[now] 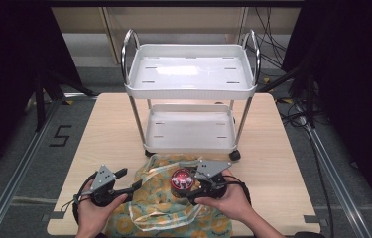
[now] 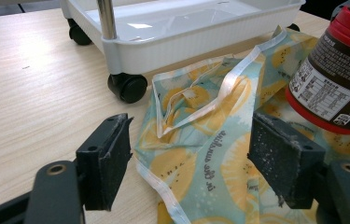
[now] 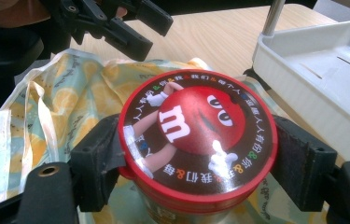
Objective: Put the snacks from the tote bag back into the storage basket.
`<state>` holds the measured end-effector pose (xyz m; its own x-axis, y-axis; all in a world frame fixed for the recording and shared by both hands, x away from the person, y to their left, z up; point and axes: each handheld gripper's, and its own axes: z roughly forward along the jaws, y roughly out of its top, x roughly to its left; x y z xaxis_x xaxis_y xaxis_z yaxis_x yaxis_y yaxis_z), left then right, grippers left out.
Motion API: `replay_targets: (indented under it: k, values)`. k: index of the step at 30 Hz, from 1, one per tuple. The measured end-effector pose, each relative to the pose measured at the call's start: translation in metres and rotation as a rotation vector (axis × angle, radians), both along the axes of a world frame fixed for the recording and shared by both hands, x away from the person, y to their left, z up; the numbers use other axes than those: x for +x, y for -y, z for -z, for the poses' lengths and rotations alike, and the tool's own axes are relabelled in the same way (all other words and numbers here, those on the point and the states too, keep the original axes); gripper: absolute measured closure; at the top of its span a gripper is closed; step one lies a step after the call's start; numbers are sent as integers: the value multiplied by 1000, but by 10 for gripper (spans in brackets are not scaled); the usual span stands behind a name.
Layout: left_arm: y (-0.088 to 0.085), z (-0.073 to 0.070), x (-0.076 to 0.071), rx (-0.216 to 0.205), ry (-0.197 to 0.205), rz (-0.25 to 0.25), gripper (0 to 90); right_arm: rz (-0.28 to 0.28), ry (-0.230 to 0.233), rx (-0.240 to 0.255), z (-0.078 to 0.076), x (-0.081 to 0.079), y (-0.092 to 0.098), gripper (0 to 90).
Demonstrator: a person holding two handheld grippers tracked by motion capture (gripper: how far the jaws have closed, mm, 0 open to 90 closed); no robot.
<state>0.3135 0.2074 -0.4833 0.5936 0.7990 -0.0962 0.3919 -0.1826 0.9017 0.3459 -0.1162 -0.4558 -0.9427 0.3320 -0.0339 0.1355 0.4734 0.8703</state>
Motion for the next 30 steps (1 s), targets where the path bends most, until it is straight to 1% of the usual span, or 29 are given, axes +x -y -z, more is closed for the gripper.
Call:
replay_targets:
  k: [3, 7, 9, 10, 13, 16, 18, 20, 22, 23, 25, 27, 28, 29, 30]
  values:
    - [0, 0, 0, -1, -1, -2, 289, 2, -3, 7, -1, 0, -1, 261]
    - [0, 0, 0, -1, 0, -1, 289, 1, 7, 10, -2, 1, -2, 261]
    - [0, 0, 0, -1, 1, -2, 290, -2, 5, 6, -2, 1, -2, 261]
    - [0, 0, 0, -1, 1, -2, 290, -2, -3, 7, -3, 2, -2, 261]
    - [0, 0, 0, -2, 2, -3, 290, -1, 1, 13, -3, 2, -3, 261]
    - [0, -1, 0, 6, 4, -3, 290, -1, 0, 16, -4, 2, -4, 261]
    - [0, 0, 0, -2, 2, -1, 290, -2, 4, 14, -5, 3, -5, 261]
    - [0, 0, 0, -1, 3, -1, 289, -2, 7, 15, -6, 3, -5, 261]
    - [0, -1, -1, -4, -4, -12, 290, -3, 5, 13, -7, 4, -5, 261]
    - [0, -1, -1, -4, -5, -12, 290, 0, 0, 20, -7, 3, -5, 261]
    - [0, 0, 0, -8, -4, -12, 290, 1, 5, 26, -8, 4, -5, 261]
    - [0, -1, 0, 4, 6, 1, 290, -4, 10, 21, -8, 4, -5, 261]
    - [0, -1, 0, 5, 5, 1, 289, 10, -8, 23, -9, 3, -5, 261]
    - [-1, -1, 0, 5, 5, 1, 290, -1, 10, 23, -9, 5, -5, 261]
    - [-1, -1, 0, 5, 5, 2, 290, 1, 11, 26, -9, 5, -5, 261]
